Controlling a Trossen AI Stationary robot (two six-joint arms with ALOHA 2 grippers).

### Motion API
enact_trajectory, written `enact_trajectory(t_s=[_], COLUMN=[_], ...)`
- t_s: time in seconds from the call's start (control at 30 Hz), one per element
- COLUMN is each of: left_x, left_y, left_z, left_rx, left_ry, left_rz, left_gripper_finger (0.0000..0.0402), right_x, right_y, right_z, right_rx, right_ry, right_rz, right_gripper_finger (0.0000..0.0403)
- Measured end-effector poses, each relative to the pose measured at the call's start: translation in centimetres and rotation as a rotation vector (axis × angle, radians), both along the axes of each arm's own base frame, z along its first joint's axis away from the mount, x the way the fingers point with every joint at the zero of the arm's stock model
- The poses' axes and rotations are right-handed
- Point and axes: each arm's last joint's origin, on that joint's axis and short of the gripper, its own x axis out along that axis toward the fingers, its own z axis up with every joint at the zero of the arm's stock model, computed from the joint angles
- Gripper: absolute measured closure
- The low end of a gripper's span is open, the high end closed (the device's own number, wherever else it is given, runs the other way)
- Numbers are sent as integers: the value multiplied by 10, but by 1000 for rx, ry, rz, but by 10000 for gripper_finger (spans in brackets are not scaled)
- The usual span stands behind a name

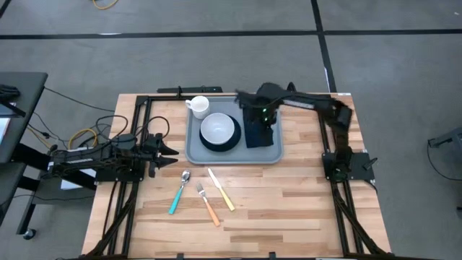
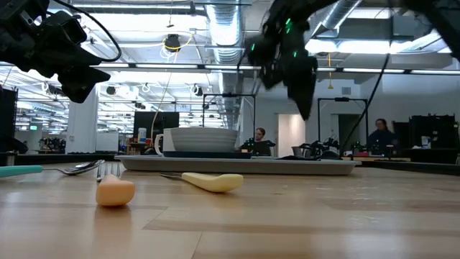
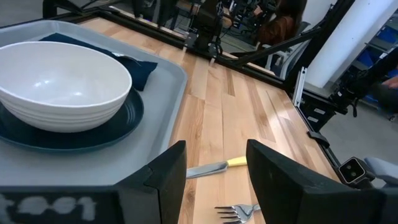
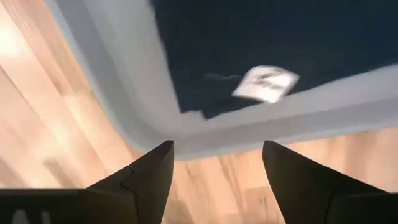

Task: Set up tray
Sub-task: Put the blue spoon on the black napkin

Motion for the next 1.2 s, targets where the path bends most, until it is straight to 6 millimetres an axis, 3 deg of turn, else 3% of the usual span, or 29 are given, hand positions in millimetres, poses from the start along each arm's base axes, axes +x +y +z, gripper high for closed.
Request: enact_trajectory(t_s=[0.17, 0.3, 0.43, 0.63, 0.8, 0.93, 1.03, 1.2], left_x=[0, 0, 0, 0, 0, -1, -1, 0], left_y=[0, 1, 2, 3, 6, 10, 10, 5], left_z=[0, 0, 0, -1, 3, 3, 2, 1], left_rx=[9, 13, 23, 9, -44, -168, -234, -312], left_ry=[0, 0, 1, 12, -34, -57, -59, -32], left_rz=[1, 19, 66, 119, 212, 370, 398, 264], left_gripper_finger=[246, 246, 246, 246, 246, 246, 246, 246], right_x=[-17, -40, -70, -102, -102, -96, -91, -78], right_y=[18, 41, 64, 97, 125, 145, 157, 166], right_z=[57, 76, 66, 23, -6, -8, -7, -6], right_rx=[-115, -219, -305, -428, -342, -266, -243, -277], right_ry=[-280, -464, -579, -923, -1382, -1713, -1810, -1783], right_rz=[-112, -182, -263, -499, -417, -328, -268, -190], right_gripper_finger=[163, 163, 163, 163, 163, 163, 163, 163])
